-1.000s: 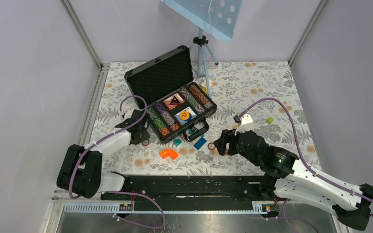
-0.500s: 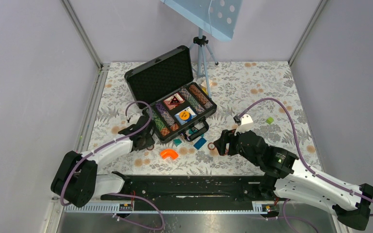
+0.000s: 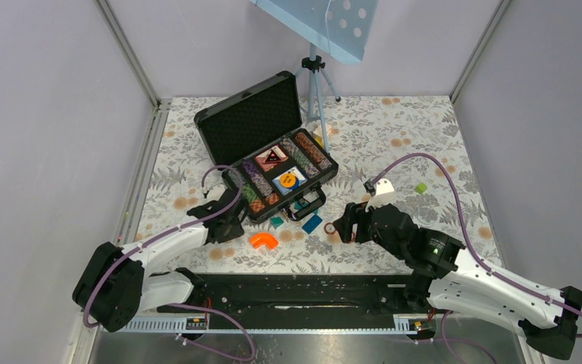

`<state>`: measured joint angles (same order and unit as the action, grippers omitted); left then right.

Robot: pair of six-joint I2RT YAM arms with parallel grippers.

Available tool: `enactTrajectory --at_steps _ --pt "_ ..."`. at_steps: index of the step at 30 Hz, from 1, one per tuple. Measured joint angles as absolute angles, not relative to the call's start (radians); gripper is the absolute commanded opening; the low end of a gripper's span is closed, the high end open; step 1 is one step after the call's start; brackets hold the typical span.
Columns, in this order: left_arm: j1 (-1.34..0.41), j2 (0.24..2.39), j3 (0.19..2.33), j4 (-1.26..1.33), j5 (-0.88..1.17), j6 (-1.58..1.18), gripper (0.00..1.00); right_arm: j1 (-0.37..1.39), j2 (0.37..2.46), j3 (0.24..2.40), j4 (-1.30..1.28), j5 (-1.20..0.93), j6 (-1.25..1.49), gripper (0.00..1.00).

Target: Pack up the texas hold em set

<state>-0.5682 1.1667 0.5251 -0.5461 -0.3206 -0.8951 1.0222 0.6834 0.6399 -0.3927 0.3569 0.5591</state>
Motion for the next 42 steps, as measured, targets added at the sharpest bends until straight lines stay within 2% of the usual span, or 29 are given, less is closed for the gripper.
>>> enactTrajectory --at_steps 8,13,22,25,34,42 --pt "-0.593 1.099 0.543 -0.646 -0.328 -0.896 0.37 1.022 0.701 0.640 -0.393 0.357 0.559 0.73" --pt "-0.593 1.016 0.628 -0.706 -0.343 -0.877 0.50 1.022 0.777 0.641 -0.392 0.355 0.559 0.73" --pt "-0.593 0.984 0.803 -0.739 -0.420 -0.724 0.60 1.022 0.903 0.680 -0.371 0.319 0.574 0.73" --pt "-0.589 0.982 0.898 -0.781 -0.435 -0.670 0.68 1.022 0.922 0.699 -0.361 0.306 0.576 0.73" --pt "-0.439 0.852 1.270 -0.933 -0.430 -0.505 0.74 1.022 0.936 0.709 -0.366 0.295 0.591 0.74" --pt "-0.349 0.756 1.206 -0.990 -0.419 -0.451 0.74 1.022 0.985 0.710 -0.369 0.292 0.597 0.74"
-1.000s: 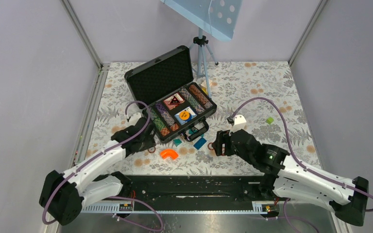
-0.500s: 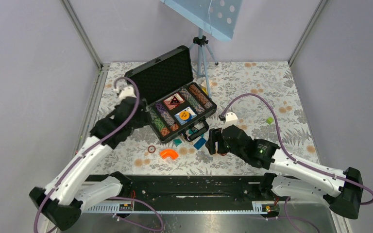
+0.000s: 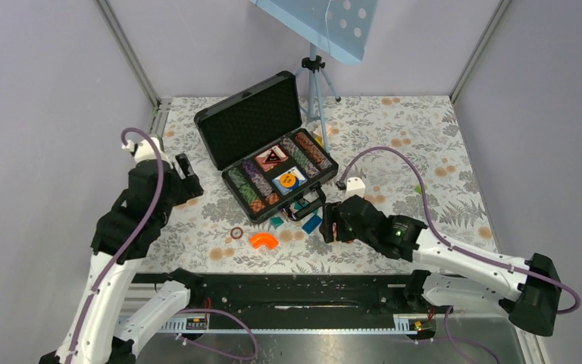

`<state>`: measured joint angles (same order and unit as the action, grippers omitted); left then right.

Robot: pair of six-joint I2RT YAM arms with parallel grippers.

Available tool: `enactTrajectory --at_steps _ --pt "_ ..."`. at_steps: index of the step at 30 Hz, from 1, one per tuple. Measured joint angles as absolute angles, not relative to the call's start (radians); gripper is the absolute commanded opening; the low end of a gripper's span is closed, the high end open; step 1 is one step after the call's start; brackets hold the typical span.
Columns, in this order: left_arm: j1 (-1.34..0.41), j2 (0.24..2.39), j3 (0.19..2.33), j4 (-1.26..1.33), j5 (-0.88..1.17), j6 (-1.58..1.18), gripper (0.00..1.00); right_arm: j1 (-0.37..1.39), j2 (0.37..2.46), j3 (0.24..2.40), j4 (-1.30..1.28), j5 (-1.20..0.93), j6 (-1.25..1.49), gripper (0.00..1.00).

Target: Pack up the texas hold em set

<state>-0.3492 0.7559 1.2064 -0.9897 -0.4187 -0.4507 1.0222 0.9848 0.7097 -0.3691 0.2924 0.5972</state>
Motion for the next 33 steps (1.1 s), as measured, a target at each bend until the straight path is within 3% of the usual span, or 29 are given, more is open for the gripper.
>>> enactTrajectory --at_steps 8,27,33 --pt "-0.316 0.704 1.010 -0.953 -0.385 -0.418 0.76 1.043 1.174 0.805 -0.376 0.275 0.599 0.73" --pt "-0.273 0.505 0.814 -0.776 -0.480 -0.387 0.77 1.247 2.059 1.631 -0.336 0.110 0.511 0.73" --pt "-0.271 0.479 0.796 -0.756 -0.521 -0.393 0.77 1.248 2.191 1.770 -0.377 0.112 0.461 0.73"
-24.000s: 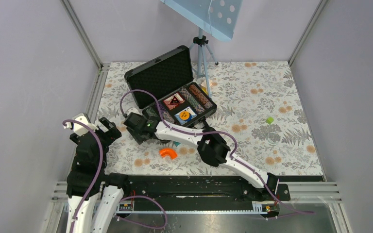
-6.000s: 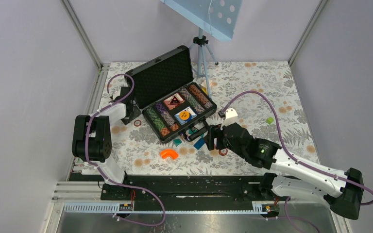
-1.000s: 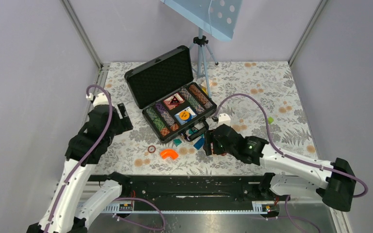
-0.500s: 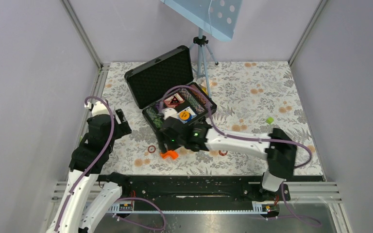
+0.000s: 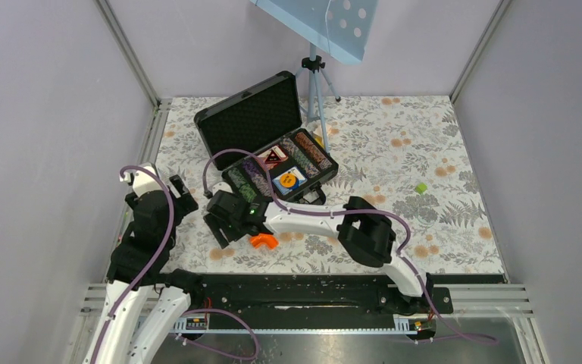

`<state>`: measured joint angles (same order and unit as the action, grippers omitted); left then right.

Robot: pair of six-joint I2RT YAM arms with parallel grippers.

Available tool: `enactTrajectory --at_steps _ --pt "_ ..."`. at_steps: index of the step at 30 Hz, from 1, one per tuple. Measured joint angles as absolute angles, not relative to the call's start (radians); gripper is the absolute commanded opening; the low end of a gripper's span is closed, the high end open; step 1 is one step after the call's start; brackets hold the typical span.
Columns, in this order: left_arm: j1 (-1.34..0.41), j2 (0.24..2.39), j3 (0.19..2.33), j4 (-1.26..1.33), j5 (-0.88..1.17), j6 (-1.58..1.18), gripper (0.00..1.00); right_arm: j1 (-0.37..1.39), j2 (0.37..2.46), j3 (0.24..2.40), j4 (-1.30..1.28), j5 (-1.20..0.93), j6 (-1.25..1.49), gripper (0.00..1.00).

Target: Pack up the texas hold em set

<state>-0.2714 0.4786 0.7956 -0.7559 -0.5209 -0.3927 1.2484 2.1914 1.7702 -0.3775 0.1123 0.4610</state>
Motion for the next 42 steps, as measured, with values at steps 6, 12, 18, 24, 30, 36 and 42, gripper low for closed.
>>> enactTrajectory --at_steps 6,12,18,24,30,36,42 --pt "-0.271 0.479 0.791 -0.749 -0.524 -0.393 0.77 1.248 2.263 1.845 -0.438 0.160 0.439 0.73" --pt "-0.271 0.479 0.789 -0.744 -0.524 -0.393 0.77 1.248 2.333 1.901 -0.491 0.198 0.422 0.74" --pt "-0.271 0.479 0.782 -0.738 -0.524 -0.393 0.77 1.248 2.360 1.932 -0.522 0.227 0.405 0.72" --pt "-0.271 0.479 0.777 -0.738 -0.524 -0.393 0.77 1.248 2.366 1.940 -0.536 0.242 0.397 0.64" --pt "-0.271 0.479 0.776 -0.738 -0.524 -0.393 0.77 1.248 2.387 1.972 -0.543 0.245 0.389 0.61" --pt "-0.271 0.479 0.776 -0.738 -0.524 -0.392 0.77 1.248 2.435 2.052 -0.566 0.246 0.376 0.57" --pt "-0.271 0.479 0.776 -0.738 -0.524 -0.392 0.77 1.248 2.438 2.057 -0.567 0.246 0.374 0.62"
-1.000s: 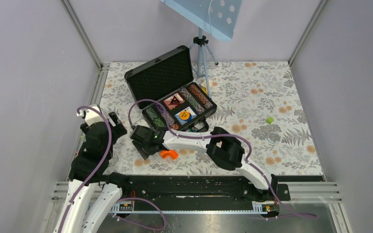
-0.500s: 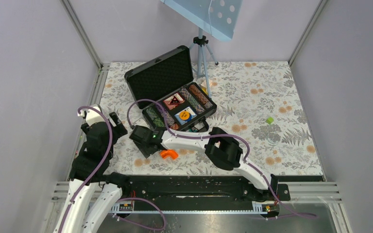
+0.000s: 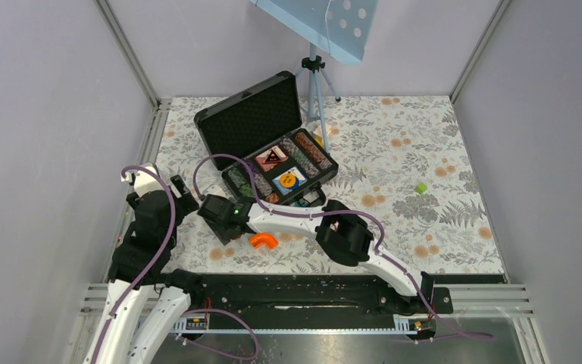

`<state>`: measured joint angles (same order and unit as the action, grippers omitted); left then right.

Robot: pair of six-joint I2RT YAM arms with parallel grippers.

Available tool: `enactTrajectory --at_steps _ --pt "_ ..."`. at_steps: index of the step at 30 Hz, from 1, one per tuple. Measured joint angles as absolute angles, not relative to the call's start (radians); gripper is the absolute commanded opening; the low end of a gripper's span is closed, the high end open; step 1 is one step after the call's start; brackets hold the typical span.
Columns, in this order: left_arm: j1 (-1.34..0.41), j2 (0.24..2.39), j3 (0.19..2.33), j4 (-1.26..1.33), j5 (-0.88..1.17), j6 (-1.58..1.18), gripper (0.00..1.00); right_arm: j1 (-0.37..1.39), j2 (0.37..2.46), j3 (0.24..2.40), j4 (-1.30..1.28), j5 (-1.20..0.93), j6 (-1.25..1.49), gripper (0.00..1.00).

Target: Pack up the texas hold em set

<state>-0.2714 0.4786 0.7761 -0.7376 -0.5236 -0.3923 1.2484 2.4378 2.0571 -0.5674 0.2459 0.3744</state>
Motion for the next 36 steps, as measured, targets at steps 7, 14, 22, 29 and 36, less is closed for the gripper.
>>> enactTrajectory --at_steps 7,14,22,29,36 --pt "-0.271 0.477 0.776 -0.737 -0.524 -0.392 0.77 1.250 2.424 2.026 -0.539 0.251 0.374 0.60" --pt "-0.271 0.477 0.776 -0.733 -0.523 -0.392 0.77 1.250 2.405 1.991 -0.530 0.268 0.374 0.57" --pt "-0.271 0.477 0.776 -0.731 -0.523 -0.392 0.77 1.250 2.402 1.985 -0.531 0.274 0.374 0.53" --pt "-0.271 0.477 0.776 -0.731 -0.523 -0.392 0.77 1.249 2.402 1.985 -0.534 0.278 0.374 0.47" --pt "-0.271 0.477 0.775 -0.730 -0.523 -0.392 0.77 1.249 2.392 1.966 -0.519 0.278 0.376 0.44"
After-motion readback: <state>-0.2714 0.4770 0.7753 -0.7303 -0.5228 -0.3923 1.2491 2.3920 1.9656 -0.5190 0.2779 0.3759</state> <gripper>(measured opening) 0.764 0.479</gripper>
